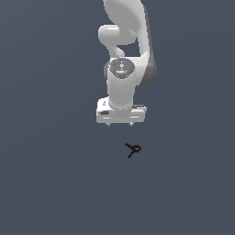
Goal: Pick up the object and move it to a goal position.
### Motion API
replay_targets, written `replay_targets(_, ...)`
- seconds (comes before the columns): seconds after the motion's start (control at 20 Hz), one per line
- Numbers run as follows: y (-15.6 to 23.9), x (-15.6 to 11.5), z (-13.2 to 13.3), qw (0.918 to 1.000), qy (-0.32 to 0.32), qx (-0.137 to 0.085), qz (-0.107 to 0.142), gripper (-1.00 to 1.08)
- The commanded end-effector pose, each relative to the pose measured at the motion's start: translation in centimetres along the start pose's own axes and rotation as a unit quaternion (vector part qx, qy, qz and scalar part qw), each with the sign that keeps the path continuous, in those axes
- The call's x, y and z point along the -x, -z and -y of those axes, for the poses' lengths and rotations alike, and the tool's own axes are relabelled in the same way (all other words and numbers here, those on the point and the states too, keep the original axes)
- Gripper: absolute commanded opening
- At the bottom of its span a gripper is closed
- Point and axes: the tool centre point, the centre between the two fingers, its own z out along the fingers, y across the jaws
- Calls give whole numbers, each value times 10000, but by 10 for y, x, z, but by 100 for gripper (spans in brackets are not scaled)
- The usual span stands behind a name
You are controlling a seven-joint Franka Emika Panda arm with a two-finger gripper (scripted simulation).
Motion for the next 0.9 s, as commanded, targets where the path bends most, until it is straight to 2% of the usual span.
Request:
replay_targets(0.0, 0, 0, 0, 10000, 0, 0, 0, 100)
replay_targets(0.45, -5, 1, 26, 9998, 64, -144, 118, 100)
replay_targets(0.85, -6, 1, 26, 9998, -12, -142, 114, 100)
